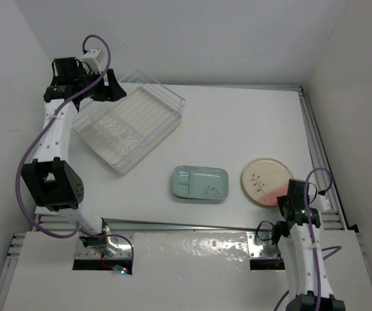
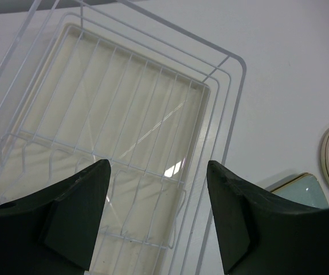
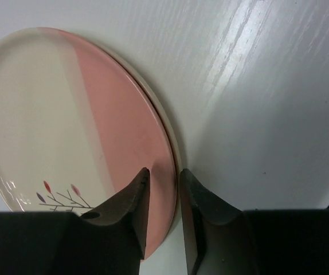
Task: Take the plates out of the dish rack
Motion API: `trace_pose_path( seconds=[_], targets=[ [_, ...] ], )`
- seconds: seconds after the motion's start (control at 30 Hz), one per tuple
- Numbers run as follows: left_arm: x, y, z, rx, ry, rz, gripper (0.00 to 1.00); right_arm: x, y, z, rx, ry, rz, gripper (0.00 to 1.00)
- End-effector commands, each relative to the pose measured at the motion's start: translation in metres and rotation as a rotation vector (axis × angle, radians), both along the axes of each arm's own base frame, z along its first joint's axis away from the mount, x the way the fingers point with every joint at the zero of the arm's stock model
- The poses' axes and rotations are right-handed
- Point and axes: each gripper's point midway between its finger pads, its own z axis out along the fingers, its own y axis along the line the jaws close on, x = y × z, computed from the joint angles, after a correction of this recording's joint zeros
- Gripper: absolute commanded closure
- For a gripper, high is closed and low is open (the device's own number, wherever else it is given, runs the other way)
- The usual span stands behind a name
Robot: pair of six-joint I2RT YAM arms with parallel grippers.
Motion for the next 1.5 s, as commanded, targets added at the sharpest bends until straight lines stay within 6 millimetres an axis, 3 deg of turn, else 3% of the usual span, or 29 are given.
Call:
trace_pose_path(
  seconds=[0.0,0.2,0.3,0.33,0.4,0.43,0.47,0.5,0.53,0.57,0.73,0.87,0.97,1.07,1.13,1.23,1.37,1.4,1.47],
  targets=[
    [0.004,0.001,0.020,0.009,-0.064,-0.011,0.34,0.009,-0.006,0.006,-0.029,-0.034,-0.005,0.73],
    [0.003,0.002,0.018,0.018,-0.057,-0.010,0.34,0.011,-0.004,0.008,-0.025,-0.038,0.014,0.68],
    [0.003,0.003,0.018,0.021,-0.057,-0.010,0.34,0.014,-0.004,0.017,-0.032,-0.054,0.027,0.56],
    [0.003,0.003,0.017,0.023,-0.057,-0.011,0.34,0.017,-0.005,0.026,-0.047,-0.065,0.038,0.46],
    [0.003,0.003,0.019,0.029,-0.059,-0.013,0.34,0.013,-0.011,0.036,-0.084,-0.047,0.030,0.34],
    [0.003,0.005,0.019,0.037,-0.064,-0.011,0.34,0.015,-0.015,0.050,-0.107,-0.066,0.026,0.24],
    [0.003,0.005,0.021,0.042,-0.068,-0.011,0.34,0.012,-0.018,0.056,-0.134,-0.047,0.036,0.20],
    [0.003,0.005,0.020,0.047,-0.064,-0.009,0.34,0.015,-0.025,0.075,-0.175,-0.074,0.027,0.17],
    [0.003,0.006,0.022,0.056,-0.072,-0.011,0.34,0.014,-0.029,0.083,-0.214,-0.066,0.052,0.06],
    [0.003,0.007,0.021,0.061,-0.069,-0.010,0.34,0.015,-0.032,0.092,-0.244,-0.073,0.064,0.01],
    [0.001,0.013,0.025,0.106,-0.074,0.006,0.34,0.021,-0.059,0.164,-0.490,-0.078,0.130,0.01],
    [-0.007,0.033,0.017,0.225,-0.041,0.055,0.34,0.015,-0.088,0.221,-0.748,-0.025,0.139,0.01],
    [-0.024,0.059,-0.007,0.361,0.046,0.128,0.33,0.001,-0.105,0.268,-0.927,-0.013,0.094,0.01],
    [-0.042,0.081,-0.027,0.474,0.119,0.189,0.33,-0.007,-0.110,0.299,-1.054,-0.033,0.091,0.01],
    [-0.052,0.092,-0.036,0.523,0.154,0.228,0.31,-0.010,-0.111,0.305,-1.095,-0.029,0.100,0.01],
    [-0.063,0.094,-0.030,0.522,0.143,0.260,0.30,-0.010,-0.109,0.301,-1.097,-0.029,0.128,0.01],
    [-0.072,0.091,-0.006,0.495,0.055,0.310,0.28,0.001,-0.101,0.284,-1.068,-0.034,0.209,0.01],
    [-0.076,0.090,-0.010,0.473,0.056,0.326,0.28,0.003,-0.099,0.282,-1.066,-0.041,0.226,0.01],
    [-0.082,0.086,0.011,0.444,-0.035,0.356,0.27,0.004,-0.098,0.280,-1.071,-0.042,0.243,0.01]
  ],
)
